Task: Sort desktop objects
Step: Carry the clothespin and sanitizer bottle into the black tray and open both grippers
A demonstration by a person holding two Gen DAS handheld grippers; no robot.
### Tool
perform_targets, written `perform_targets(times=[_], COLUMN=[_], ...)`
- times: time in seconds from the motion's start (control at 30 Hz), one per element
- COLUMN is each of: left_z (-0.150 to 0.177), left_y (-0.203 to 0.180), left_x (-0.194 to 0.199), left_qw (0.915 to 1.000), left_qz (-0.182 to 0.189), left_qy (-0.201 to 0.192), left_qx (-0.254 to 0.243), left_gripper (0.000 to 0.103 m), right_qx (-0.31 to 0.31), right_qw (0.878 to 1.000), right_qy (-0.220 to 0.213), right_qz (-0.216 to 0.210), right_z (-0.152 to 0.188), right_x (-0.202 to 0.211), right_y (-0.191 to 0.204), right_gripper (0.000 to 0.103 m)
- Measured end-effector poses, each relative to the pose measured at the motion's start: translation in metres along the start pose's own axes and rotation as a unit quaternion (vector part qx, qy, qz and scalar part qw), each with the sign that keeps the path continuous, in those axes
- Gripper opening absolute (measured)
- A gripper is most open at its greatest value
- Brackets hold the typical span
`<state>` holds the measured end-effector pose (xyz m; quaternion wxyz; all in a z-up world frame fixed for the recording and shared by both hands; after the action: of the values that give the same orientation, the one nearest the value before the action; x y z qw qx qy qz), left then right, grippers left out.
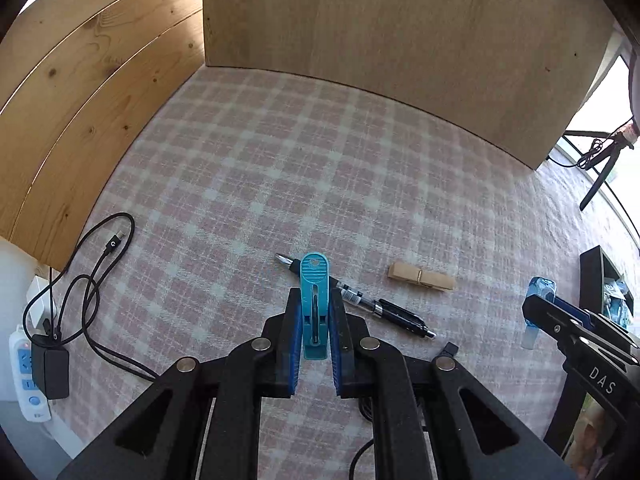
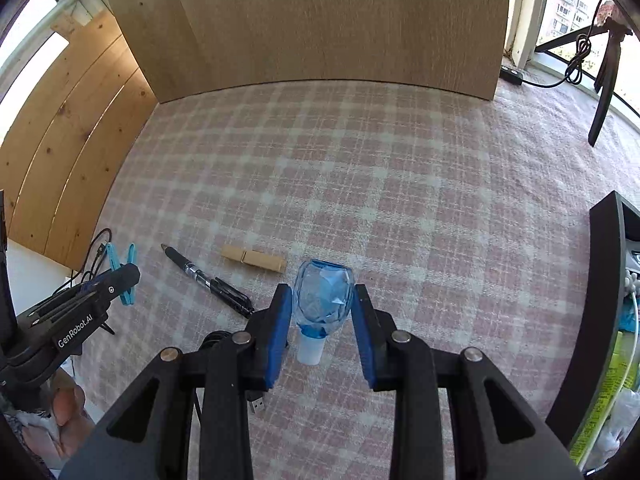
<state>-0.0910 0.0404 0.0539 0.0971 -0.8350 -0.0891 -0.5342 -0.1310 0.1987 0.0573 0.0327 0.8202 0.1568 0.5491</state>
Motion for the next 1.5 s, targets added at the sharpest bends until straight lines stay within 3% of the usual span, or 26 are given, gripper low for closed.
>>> perform_targets(times=[0.2, 0.4, 0.47, 0.9, 1.13, 1.33, 1.37, 1.43, 1.5], left_z=[0.001, 0.011, 0.002, 0.040, 0.057, 0.063, 0.063, 0.061, 0.059], left_y=[-0.071, -0.158, -0.169, -0.360, -0.440, -0.484, -0.488, -0.493, -0.492], left_x=[0.027, 0.046, 0.055, 0.098, 0.107, 0.110, 0.112, 0.114, 0.116], left_qw=[0.9980, 0.9903, 0.9863, 0.9545, 0.9392, 0.9300, 0.9301, 0.9303, 0.9311], left_qz=[0.029, 0.071, 0.088, 0.157, 0.172, 0.178, 0.177, 0.177, 0.175], left_qy=[-0.019, -0.035, -0.037, -0.035, -0.033, -0.039, -0.046, -0.047, -0.055], left_qx=[-0.053, -0.114, -0.135, -0.251, -0.295, -0.319, -0.318, -0.318, -0.316], left_gripper=[0.011, 0.011, 0.011, 0.011, 0.011, 0.012, 0.014, 0.042, 0.042], right_qx=[-0.028, -0.077, -0.093, -0.202, -0.235, -0.243, -0.242, -0.252, -0.258], right_qw=[0.999, 0.994, 0.992, 0.967, 0.958, 0.956, 0.956, 0.954, 0.952], right_qy=[-0.038, -0.068, -0.077, -0.114, -0.120, -0.128, -0.133, -0.131, -0.137], right_qz=[0.011, 0.035, 0.044, 0.103, 0.115, 0.107, 0.098, 0.097, 0.088], right_z=[0.010, 0.021, 0.026, 0.076, 0.097, 0.101, 0.100, 0.100, 0.101], right_x=[0.058, 0.102, 0.116, 0.197, 0.220, 0.226, 0.227, 0.229, 0.232], right_y=[-0.062, -0.134, -0.161, -0.328, -0.382, -0.405, -0.407, -0.412, -0.416], right_gripper=[0.030, 0.030, 0.030, 0.030, 0.030, 0.030, 0.031, 0.037, 0.042])
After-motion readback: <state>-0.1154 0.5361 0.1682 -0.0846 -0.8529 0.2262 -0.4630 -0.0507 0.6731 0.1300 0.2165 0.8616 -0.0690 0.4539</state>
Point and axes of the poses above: each gripper's, at about its wrist camera, not at the fingertips, and x roughly against the way its jaws point, y to its left, z to its underside, the point moved 2 cm from there along -x, roughly the way its jaws point, and after that the axes turned 3 degrees about -y, right-handed, at the moved point
